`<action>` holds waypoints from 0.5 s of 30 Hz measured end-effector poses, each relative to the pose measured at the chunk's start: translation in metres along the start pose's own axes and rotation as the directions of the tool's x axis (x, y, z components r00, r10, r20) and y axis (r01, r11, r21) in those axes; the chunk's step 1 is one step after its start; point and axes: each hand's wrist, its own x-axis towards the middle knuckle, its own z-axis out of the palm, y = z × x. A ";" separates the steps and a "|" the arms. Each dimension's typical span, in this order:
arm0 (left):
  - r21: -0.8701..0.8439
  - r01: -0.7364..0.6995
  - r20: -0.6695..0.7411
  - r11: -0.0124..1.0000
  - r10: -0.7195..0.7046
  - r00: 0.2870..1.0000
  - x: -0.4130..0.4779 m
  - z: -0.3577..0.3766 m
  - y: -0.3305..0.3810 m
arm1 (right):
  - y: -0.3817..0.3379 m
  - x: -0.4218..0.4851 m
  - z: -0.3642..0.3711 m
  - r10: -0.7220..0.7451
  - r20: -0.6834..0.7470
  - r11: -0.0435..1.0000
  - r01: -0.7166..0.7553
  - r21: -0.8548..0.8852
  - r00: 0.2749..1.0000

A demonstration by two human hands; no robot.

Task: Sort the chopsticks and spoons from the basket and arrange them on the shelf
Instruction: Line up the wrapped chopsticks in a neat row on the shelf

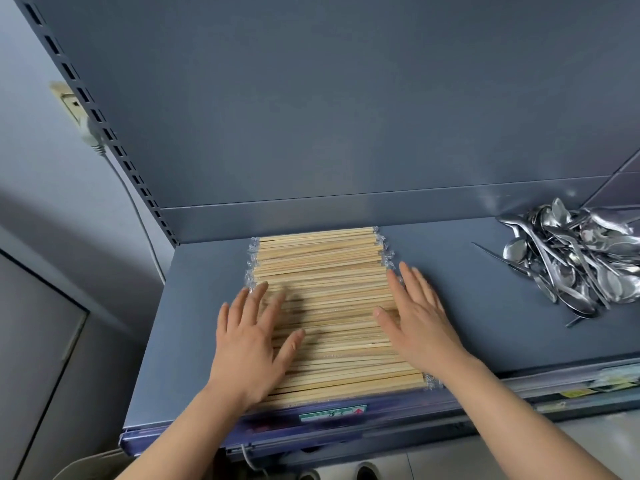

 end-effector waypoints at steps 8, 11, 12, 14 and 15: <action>-0.110 0.051 0.052 0.993 -0.046 0.998 0.009 0.011 -0.004 | 0.002 0.003 0.010 0.014 0.103 0.971 -0.038 0.236 0.995; -0.058 0.026 -0.069 0.998 -0.030 0.997 0.018 0.000 0.004 | 0.009 0.003 -0.008 0.044 -0.035 0.960 -0.033 0.277 0.998; -0.077 0.005 -0.115 0.997 -0.014 0.993 0.024 -0.004 0.011 | 0.013 0.003 -0.016 0.069 -0.096 0.960 -0.040 0.278 0.993; -0.150 -0.034 -0.174 0.988 0.007 0.985 0.038 -0.011 0.030 | 0.028 0.000 -0.034 0.141 -0.186 0.945 -0.076 0.319 0.972; -0.195 -0.048 -0.186 0.980 0.011 0.983 0.045 -0.014 0.043 | 0.038 -0.002 -0.044 0.183 -0.221 0.932 -0.097 0.350 0.958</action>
